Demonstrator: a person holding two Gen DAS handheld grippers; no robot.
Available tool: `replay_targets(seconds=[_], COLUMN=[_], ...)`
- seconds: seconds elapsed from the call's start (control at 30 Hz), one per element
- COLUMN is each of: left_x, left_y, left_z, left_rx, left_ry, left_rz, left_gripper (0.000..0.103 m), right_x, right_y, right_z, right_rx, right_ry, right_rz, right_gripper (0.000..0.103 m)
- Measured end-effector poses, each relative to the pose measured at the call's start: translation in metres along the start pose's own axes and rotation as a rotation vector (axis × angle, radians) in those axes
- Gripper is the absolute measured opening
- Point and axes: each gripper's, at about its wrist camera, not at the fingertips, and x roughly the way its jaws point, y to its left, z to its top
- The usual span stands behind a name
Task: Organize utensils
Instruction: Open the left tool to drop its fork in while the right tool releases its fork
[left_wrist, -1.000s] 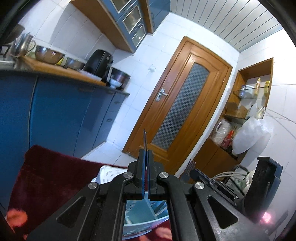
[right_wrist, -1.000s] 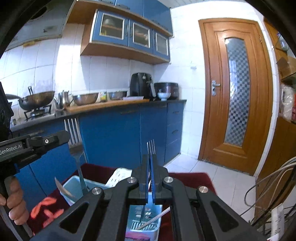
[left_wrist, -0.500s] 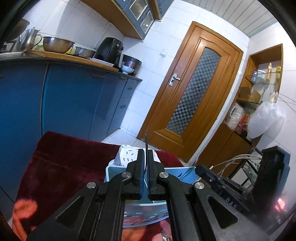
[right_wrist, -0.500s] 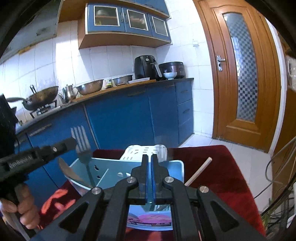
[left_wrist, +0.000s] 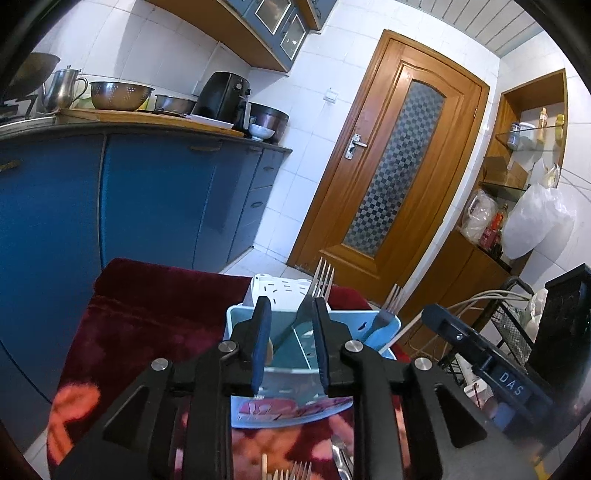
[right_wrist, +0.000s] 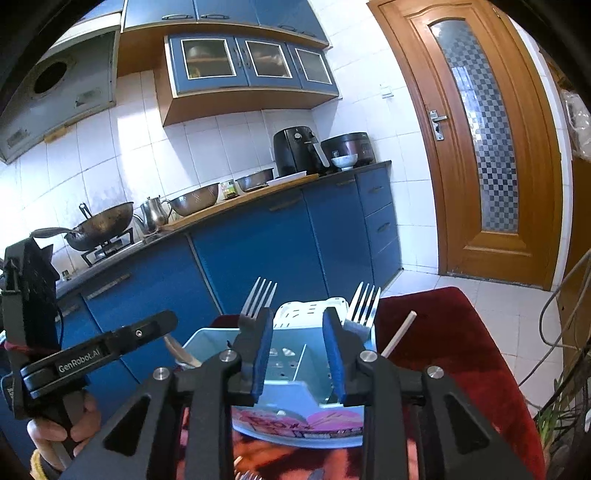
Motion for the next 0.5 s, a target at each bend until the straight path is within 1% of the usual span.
replay_targets(seconds=[0.07, 0.17, 0.33, 0.5], left_x=[-0.008, -0.017, -0.035, -0.051], left_y=[-0.002, -0.004, -0.007, -0.009], left_z=[-0.002, -0.005, -0.015, -0.027], left_rx=[0.001, 0.01, 0.016, 0.032], left_ry=[0.004, 0.011, 0.012, 0.04], left_rz=[-0.009, -0.007, 0.002, 0.037], left_gripper=[0.031, 0.035, 0.038, 0.04], right_x=[-0.006, -0.016, -0.031, -0.041], right_y=[0.001, 0.004, 0.012, 0.017], right_z=[-0.001, -0.004, -0.011, -0.022], right_rx=[0.006, 0.01, -0.007, -0.002], right_ry=[0.001, 0.004, 0.029, 0.061], right_rz=[0.003, 0.0, -0.036, -0.031], right_gripper=[0.032, 0.037, 0.038, 0.039])
